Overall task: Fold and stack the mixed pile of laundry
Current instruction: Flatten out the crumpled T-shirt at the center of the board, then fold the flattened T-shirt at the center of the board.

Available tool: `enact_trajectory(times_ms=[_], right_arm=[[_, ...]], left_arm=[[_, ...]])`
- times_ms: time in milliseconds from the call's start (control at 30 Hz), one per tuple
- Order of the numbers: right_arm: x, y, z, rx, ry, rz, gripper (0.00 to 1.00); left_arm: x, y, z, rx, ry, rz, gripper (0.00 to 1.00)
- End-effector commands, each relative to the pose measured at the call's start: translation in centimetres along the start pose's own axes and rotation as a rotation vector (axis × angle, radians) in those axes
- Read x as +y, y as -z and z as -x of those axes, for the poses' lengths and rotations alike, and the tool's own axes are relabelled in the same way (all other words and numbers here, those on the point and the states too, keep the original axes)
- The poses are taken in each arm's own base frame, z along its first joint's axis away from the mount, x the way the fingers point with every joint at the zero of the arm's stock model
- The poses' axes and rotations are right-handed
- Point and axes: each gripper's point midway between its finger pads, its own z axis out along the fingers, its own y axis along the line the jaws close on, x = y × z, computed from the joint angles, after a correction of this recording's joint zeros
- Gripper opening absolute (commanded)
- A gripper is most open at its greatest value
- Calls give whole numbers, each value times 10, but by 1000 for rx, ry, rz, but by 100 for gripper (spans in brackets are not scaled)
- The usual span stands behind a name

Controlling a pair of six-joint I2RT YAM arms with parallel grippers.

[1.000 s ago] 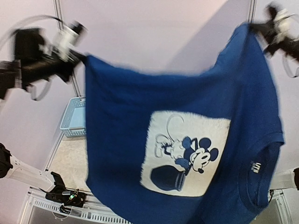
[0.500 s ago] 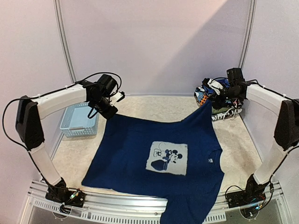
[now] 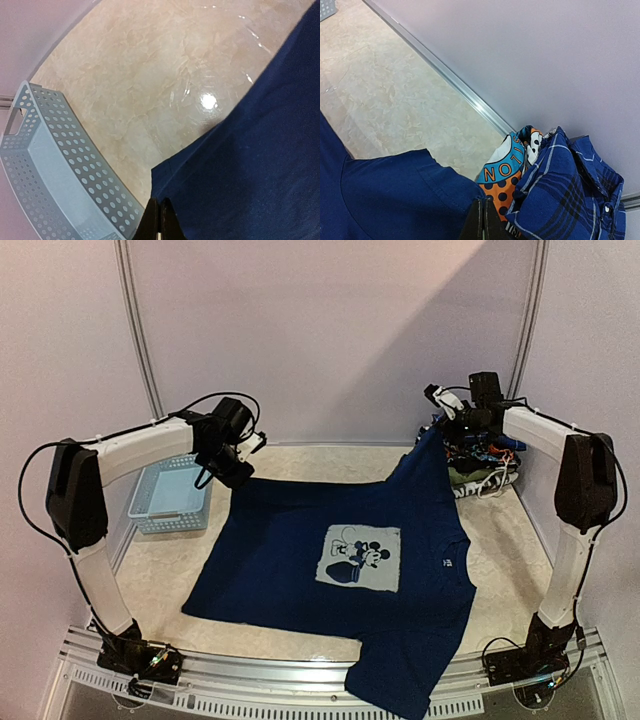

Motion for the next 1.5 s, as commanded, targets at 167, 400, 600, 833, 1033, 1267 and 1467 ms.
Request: enact_trajectory(times_ms=[167, 400, 600, 833, 1033, 1267, 1467], right_arm=[[-18, -18, 25, -37, -35, -51, 0], [-13, -30, 28, -28, -64, -27, 0], [3, 2, 21, -9, -44, -9, 0], [27, 41, 6, 27, -33, 36, 0], [55, 58, -8, 54, -68, 115, 0], [68, 70, -26, 88, -74, 128, 0], [82, 83, -35, 104, -85, 164, 0]], left_arm=[[53, 5, 13, -48, 140, 34, 0], [68, 17, 6, -70, 165, 46, 0], [44, 1, 3, -68, 147, -60, 0], [37, -2, -2, -64, 105, -90, 0], [32, -2, -11, -51, 57, -108, 0], [38, 1, -16, -49, 29, -91, 0], [42, 7, -22, -46, 9, -65, 0]])
